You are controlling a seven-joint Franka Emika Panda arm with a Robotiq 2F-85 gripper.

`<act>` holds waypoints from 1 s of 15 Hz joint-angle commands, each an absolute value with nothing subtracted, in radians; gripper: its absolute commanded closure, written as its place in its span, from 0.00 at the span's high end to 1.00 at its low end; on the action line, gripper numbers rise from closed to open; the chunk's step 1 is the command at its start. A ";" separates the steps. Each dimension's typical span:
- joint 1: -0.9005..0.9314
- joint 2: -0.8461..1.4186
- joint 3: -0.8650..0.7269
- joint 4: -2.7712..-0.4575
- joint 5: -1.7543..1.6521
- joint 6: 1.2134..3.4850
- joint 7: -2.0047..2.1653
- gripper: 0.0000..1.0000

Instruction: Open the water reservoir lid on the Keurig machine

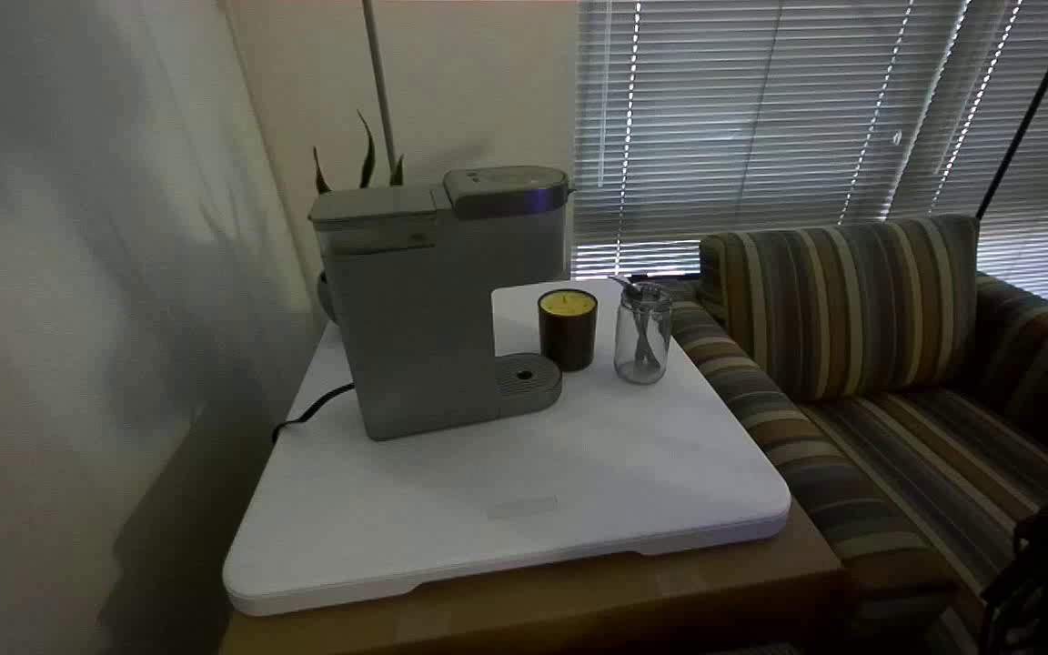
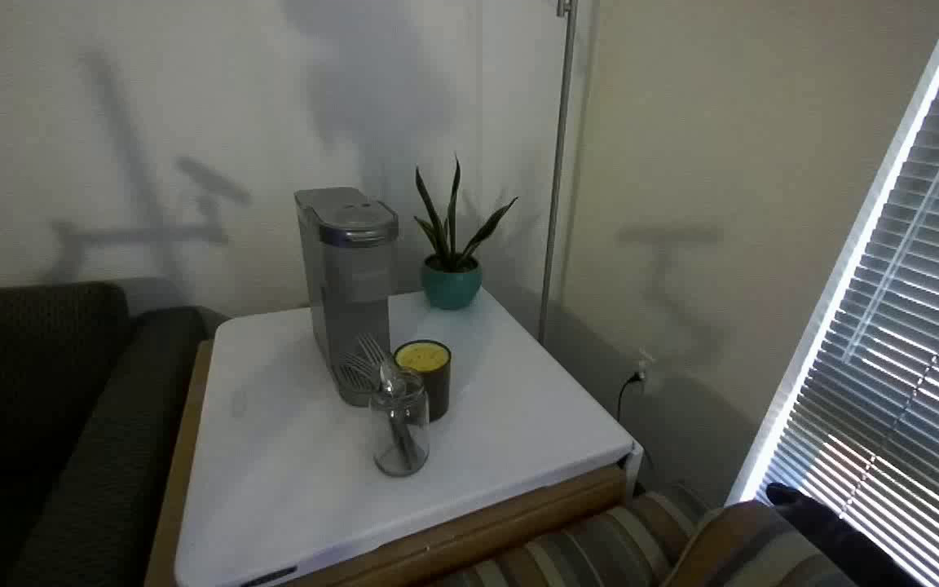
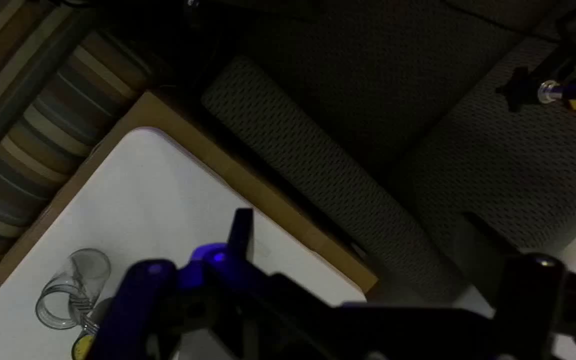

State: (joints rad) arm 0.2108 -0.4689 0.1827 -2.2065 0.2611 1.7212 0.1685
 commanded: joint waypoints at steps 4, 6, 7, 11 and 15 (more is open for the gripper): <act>0.193 -0.459 0.197 -2.202 0.254 1.708 0.181 1.00; 0.177 -0.462 0.196 -2.212 0.228 1.706 0.205 1.00; 0.166 -0.466 0.191 -2.220 0.213 1.708 0.219 1.00; 0.119 -0.456 0.165 -2.237 0.155 1.730 0.231 1.00; 0.075 -0.422 0.131 -2.246 0.105 1.787 0.216 1.00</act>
